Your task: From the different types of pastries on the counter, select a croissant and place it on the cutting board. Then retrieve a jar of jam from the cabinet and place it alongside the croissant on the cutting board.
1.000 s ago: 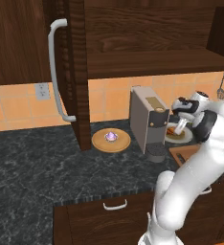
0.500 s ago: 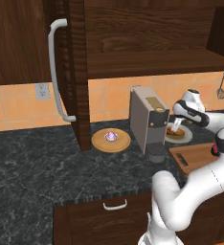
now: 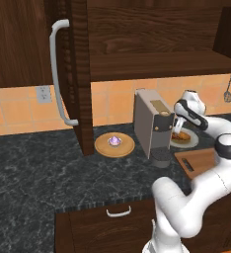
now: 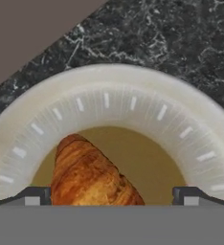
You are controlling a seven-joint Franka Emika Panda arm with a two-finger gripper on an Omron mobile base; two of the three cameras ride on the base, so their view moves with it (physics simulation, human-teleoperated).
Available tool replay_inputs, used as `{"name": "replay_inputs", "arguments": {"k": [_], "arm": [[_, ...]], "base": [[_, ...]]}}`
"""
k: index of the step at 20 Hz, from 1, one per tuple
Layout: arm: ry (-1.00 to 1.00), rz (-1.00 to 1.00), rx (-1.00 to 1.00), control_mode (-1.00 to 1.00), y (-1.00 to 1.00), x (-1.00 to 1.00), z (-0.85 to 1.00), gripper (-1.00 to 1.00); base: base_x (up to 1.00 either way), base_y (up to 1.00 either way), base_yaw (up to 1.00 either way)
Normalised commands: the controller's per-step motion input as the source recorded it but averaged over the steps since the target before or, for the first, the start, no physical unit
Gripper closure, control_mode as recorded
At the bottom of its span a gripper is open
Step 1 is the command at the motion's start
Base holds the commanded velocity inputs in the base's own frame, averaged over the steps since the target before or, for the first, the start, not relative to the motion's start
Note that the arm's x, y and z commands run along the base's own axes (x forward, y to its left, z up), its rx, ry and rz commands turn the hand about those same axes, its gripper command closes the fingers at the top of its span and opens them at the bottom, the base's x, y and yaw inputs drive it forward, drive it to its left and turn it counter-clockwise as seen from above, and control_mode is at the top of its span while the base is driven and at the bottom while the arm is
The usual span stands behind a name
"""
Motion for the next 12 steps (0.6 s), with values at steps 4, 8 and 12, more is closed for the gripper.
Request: {"name": "replay_inputs", "arguments": {"k": [4, 8, 12], "arm": [[0.00, 0.00, 0.00, -1.00, 0.00, 0.11, -0.26, -1.00], [0.00, 0.02, 0.00, -1.00, -0.01, 0.00, -0.34, -1.00], [0.00, 0.00, 0.00, -1.00, 0.00, -0.13, -0.26, -1.00]], "base": [[0.00, 0.00, 0.00], [0.00, 0.00, 0.00], [0.00, 0.00, 0.00]]}}
